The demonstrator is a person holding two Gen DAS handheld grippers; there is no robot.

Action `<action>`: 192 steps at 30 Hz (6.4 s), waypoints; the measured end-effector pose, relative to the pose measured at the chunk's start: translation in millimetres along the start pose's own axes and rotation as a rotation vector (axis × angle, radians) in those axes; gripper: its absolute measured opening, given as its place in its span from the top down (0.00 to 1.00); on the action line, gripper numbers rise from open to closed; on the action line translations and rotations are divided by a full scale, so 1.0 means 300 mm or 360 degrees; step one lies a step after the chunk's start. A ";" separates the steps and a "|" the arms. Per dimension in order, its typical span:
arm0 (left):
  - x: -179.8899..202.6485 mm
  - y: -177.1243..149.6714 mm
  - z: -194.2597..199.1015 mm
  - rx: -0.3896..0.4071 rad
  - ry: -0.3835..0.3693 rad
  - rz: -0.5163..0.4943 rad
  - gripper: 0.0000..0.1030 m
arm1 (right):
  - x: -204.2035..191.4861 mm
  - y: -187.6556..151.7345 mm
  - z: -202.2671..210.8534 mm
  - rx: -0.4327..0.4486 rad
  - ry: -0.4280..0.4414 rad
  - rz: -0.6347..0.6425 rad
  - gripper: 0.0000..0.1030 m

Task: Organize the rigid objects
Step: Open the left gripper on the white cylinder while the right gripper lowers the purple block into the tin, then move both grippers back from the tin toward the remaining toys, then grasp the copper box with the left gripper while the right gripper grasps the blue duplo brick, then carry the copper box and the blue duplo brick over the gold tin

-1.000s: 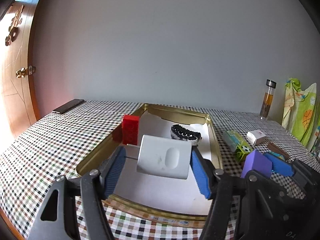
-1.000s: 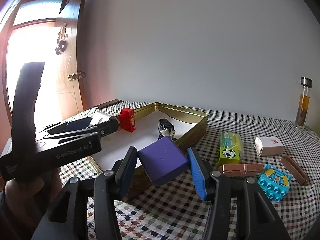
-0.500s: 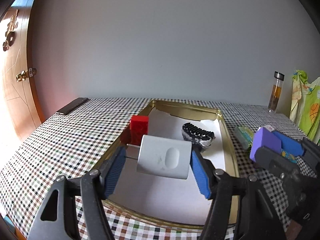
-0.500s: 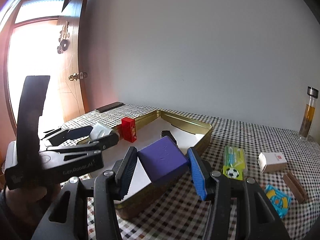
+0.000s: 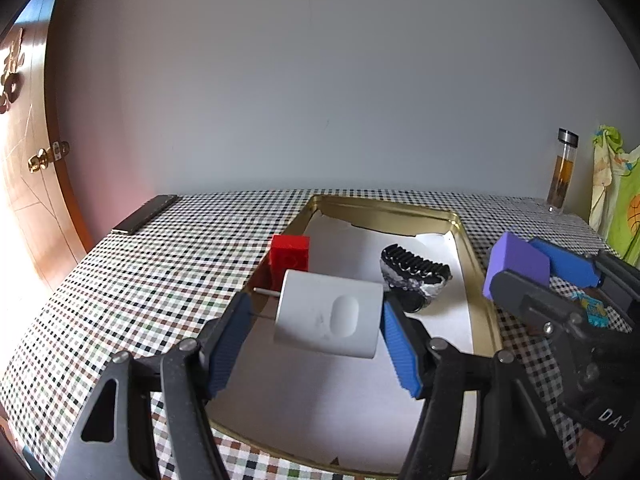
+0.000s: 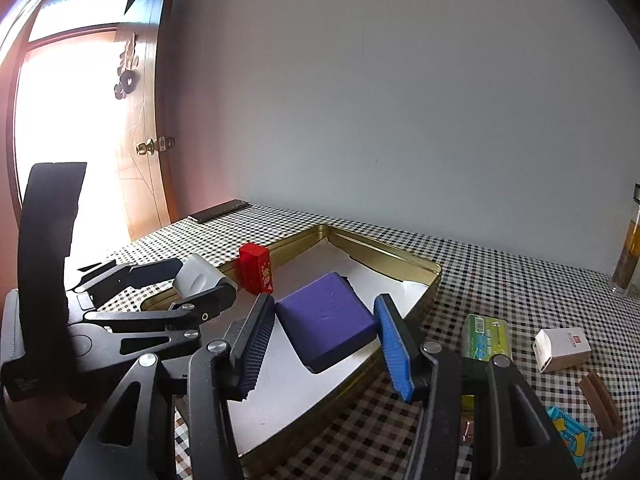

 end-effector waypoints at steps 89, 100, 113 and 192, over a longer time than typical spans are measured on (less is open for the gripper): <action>0.418 -0.015 0.090 0.0012 -0.0188 -0.0248 0.01 | 0.424 -0.176 0.224 -0.0098 -0.0409 -0.0234 0.26; 0.585 -0.044 0.084 -0.0037 -0.0258 -0.0340 0.01 | 0.592 -0.251 0.310 -0.0215 -0.0427 -0.0363 0.26; 0.604 -0.071 0.050 -0.0095 -0.0272 -0.0366 0.01 | 0.558 -0.299 0.233 -0.0472 -0.0183 -0.0320 0.26; 0.771 -0.110 0.024 -0.0245 -0.0748 -0.0542 0.57 | 0.667 -0.319 0.306 -0.0305 -0.0429 -0.0533 0.40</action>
Point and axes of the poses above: each gripper's, at about its wrist camera, not at the fingertips, and z roughly against the way its jaws point, x to its right, y to its top, the point moved 4 cm from there along -z, roughly the way its jaws point, and after that the axes turned 7 degrees about y, right-handed, at the moved point
